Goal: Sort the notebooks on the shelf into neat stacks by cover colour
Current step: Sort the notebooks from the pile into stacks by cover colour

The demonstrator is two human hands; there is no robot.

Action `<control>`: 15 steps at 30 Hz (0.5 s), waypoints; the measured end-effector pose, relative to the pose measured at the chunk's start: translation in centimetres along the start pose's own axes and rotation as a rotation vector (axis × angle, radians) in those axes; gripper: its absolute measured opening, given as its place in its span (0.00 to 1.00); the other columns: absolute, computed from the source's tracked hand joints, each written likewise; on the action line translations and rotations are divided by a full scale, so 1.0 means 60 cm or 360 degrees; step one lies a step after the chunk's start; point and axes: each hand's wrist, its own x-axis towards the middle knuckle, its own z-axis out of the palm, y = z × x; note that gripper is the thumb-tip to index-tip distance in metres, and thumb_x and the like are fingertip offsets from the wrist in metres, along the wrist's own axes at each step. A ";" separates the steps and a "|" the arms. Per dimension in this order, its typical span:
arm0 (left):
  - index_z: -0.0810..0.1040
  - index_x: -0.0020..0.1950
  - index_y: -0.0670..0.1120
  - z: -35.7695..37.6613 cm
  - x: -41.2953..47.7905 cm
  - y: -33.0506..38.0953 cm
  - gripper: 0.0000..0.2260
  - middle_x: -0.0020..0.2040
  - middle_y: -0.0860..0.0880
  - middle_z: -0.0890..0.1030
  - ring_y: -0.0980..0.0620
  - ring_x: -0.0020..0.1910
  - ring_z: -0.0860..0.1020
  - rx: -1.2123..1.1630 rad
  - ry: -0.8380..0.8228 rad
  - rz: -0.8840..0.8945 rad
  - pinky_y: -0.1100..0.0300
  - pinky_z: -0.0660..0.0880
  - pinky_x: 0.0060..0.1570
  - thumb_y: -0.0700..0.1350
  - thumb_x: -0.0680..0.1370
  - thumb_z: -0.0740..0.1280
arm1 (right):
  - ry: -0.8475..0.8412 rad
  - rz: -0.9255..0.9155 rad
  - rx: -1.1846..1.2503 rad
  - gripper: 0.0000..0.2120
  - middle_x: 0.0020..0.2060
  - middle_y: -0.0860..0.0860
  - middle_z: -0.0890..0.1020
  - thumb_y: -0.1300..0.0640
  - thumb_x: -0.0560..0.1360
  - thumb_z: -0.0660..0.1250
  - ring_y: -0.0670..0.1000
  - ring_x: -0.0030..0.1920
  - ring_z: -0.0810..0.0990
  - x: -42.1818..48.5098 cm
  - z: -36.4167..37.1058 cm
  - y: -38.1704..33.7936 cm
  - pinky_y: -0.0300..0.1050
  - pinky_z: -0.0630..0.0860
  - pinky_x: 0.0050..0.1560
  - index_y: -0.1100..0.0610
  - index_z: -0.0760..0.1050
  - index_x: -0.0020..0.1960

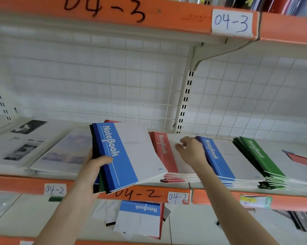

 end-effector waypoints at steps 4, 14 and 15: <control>0.73 0.59 0.47 0.026 -0.034 0.011 0.16 0.45 0.46 0.80 0.49 0.39 0.78 -0.0085 -0.0110 -0.0020 0.59 0.71 0.34 0.32 0.74 0.64 | -0.0578 0.0080 0.0480 0.19 0.29 0.52 0.73 0.47 0.78 0.60 0.50 0.31 0.71 -0.042 0.000 -0.060 0.38 0.68 0.35 0.58 0.69 0.34; 0.72 0.58 0.51 0.112 -0.068 0.020 0.18 0.44 0.53 0.80 0.53 0.43 0.78 -0.0212 -0.0292 0.0166 0.59 0.71 0.35 0.34 0.73 0.68 | -0.0209 0.0148 0.0140 0.12 0.36 0.50 0.74 0.49 0.75 0.64 0.52 0.40 0.73 -0.070 -0.036 -0.040 0.35 0.62 0.27 0.58 0.70 0.44; 0.72 0.58 0.52 0.124 -0.072 0.022 0.18 0.45 0.53 0.80 0.53 0.44 0.79 -0.0211 -0.0326 0.0152 0.59 0.71 0.35 0.34 0.74 0.68 | -0.0157 0.0182 0.0160 0.11 0.35 0.49 0.73 0.50 0.75 0.65 0.51 0.40 0.72 -0.070 -0.044 -0.031 0.35 0.62 0.27 0.57 0.68 0.43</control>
